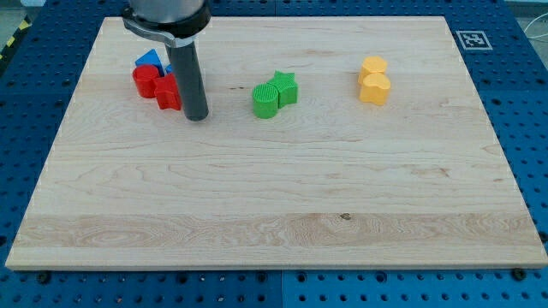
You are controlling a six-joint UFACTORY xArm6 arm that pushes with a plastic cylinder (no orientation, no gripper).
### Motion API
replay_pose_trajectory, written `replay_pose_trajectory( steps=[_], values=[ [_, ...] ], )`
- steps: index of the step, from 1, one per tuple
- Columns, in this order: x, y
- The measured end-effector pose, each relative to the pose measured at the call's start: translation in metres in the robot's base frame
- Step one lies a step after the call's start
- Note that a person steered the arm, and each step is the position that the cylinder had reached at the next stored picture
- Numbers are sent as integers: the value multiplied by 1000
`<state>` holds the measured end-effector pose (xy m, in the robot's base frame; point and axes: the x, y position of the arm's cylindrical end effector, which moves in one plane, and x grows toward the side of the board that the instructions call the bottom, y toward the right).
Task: Push the green circle near to the yellow heart
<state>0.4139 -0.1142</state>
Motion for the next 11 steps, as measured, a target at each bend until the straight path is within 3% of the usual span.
replay_pose_trajectory(
  steps=[3,11],
  values=[
    [-20,17],
    [-15,121]
  ],
)
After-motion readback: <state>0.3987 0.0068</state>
